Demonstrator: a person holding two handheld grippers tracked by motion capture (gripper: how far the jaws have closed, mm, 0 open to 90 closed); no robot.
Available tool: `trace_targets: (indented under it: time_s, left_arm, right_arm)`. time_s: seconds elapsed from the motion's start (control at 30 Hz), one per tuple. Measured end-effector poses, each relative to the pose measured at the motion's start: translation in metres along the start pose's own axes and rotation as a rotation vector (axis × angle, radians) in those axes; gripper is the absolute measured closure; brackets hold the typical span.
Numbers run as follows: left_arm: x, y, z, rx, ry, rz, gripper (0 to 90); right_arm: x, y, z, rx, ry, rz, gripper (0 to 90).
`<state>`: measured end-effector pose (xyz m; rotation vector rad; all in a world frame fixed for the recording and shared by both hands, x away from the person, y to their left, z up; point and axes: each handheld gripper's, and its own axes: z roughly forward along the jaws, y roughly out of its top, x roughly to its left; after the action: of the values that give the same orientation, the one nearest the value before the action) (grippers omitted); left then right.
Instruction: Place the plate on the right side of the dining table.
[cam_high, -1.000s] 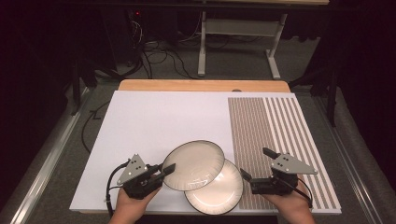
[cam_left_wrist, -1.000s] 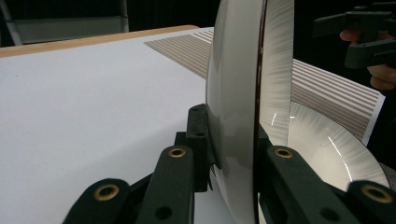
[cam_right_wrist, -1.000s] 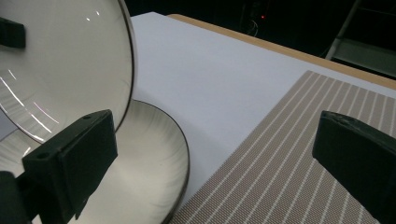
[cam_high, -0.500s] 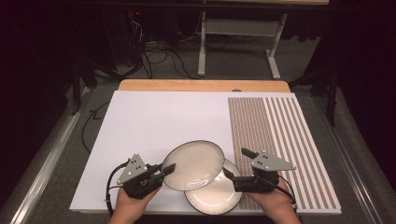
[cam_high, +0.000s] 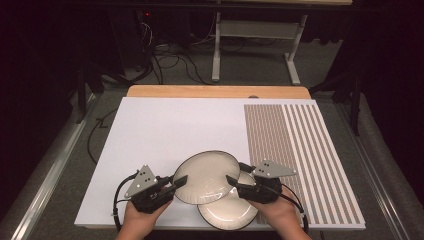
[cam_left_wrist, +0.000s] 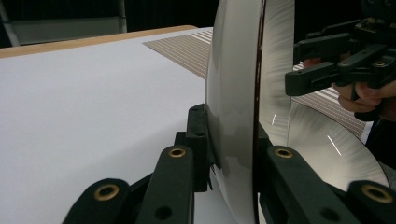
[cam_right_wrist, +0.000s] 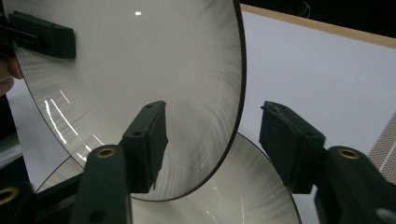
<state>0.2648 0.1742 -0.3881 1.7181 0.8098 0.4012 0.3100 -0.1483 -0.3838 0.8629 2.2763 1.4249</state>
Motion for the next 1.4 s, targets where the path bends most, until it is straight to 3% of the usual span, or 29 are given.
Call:
trace_targets:
  time_s: [0.3, 0.63, 0.73, 1.0, 1.13, 1.4]
  left_arm:
    - [0.000, 0.000, 0.000, -0.004, -0.003, 0.003, 78.7]
    - [0.001, -0.001, 0.000, -0.005, -0.005, -0.015, 78.6]
    - [0.001, -0.002, 0.001, -0.010, -0.009, -0.028, 78.8]
    - [0.005, -0.003, -0.001, -0.019, -0.026, -0.115, 80.2]
    - [0.006, -0.001, 0.000, -0.015, -0.026, -0.105, 80.1]
    - [0.001, 0.020, 0.010, -0.030, -0.024, -0.081, 78.3]
  right_arm:
    - [-0.008, -0.002, 0.007, -0.012, 0.047, 0.090, 64.7]
    - [-0.009, -0.004, 0.008, 0.008, 0.074, 0.109, 79.4]
    - [-0.009, -0.004, 0.008, 0.011, 0.081, 0.116, 80.0]
    - [-0.009, -0.002, 0.001, 0.006, 0.102, 0.138, 83.5]
    - [-0.008, 0.001, -0.002, 0.010, 0.093, 0.143, 84.0]
    - [-0.013, 0.013, -0.021, -0.034, 0.073, 0.124, 85.7]
